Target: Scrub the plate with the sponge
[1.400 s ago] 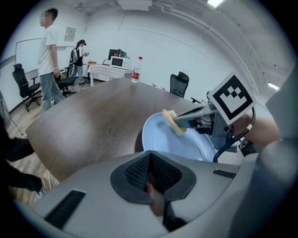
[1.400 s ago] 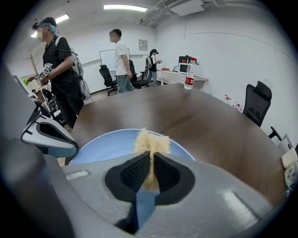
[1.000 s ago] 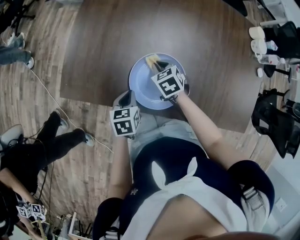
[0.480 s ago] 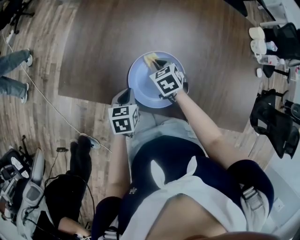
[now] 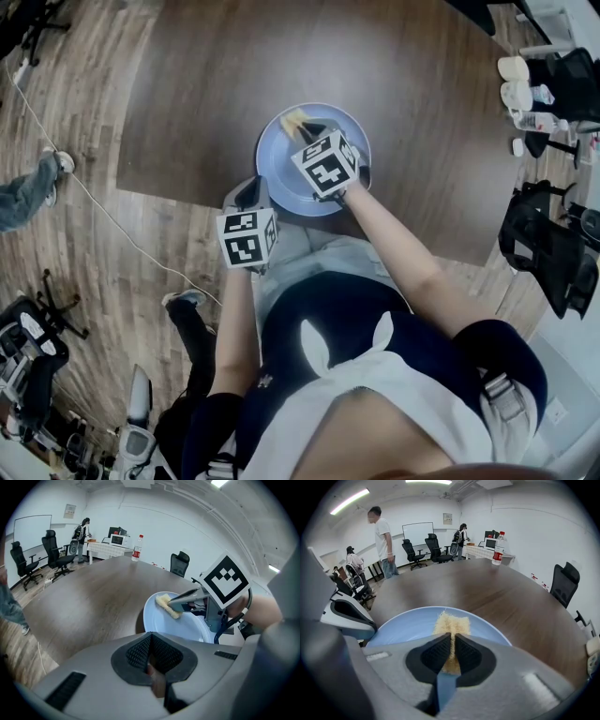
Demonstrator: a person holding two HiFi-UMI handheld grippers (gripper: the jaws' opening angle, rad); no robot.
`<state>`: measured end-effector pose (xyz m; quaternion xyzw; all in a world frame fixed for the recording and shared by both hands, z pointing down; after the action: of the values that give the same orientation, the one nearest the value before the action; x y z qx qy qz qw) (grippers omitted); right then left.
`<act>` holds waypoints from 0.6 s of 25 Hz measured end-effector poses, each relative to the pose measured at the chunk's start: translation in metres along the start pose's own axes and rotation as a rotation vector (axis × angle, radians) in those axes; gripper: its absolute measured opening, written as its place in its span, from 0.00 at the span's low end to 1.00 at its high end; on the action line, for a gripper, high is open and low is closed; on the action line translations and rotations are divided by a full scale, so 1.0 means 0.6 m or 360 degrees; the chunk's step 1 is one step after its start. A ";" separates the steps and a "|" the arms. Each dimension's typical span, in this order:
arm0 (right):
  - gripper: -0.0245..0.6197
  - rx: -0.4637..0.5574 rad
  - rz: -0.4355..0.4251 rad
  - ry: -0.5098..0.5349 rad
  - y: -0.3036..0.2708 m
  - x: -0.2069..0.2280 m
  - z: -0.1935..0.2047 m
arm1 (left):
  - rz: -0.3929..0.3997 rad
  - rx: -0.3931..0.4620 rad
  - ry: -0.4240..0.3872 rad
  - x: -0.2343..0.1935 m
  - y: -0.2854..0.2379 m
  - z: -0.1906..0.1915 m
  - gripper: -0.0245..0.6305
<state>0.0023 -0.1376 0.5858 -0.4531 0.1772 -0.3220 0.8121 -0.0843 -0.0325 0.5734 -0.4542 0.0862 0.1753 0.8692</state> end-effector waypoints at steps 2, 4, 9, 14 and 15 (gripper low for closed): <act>0.08 0.0001 -0.0003 0.0016 0.000 -0.006 -0.002 | -0.0001 0.0003 0.0001 -0.001 0.001 0.001 0.05; 0.08 0.0007 -0.0006 0.0013 -0.001 -0.012 -0.001 | -0.0001 0.0005 0.0002 -0.001 0.001 0.002 0.05; 0.08 0.0021 -0.0022 0.0041 0.001 -0.025 -0.001 | -0.0004 0.0009 0.0008 0.000 0.002 0.004 0.05; 0.08 0.0055 -0.0062 0.0059 0.002 -0.043 -0.005 | -0.0007 0.0010 0.0007 0.000 0.003 0.003 0.05; 0.08 0.0058 -0.0074 0.0062 0.002 -0.046 -0.004 | -0.0009 0.0010 0.0008 0.000 0.003 0.002 0.05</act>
<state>-0.0189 -0.1201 0.5834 -0.4358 0.1767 -0.3527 0.8090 -0.0847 -0.0304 0.5729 -0.4520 0.0876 0.1716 0.8710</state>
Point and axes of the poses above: the fingertips, and each gripper's own axes: y backward along the fingers, x to its right, z out of its underside, the point moved 1 cm from there along y, backward along the fingers, and after that the axes turned 2 degrees about -y, right-handed, at the moved point
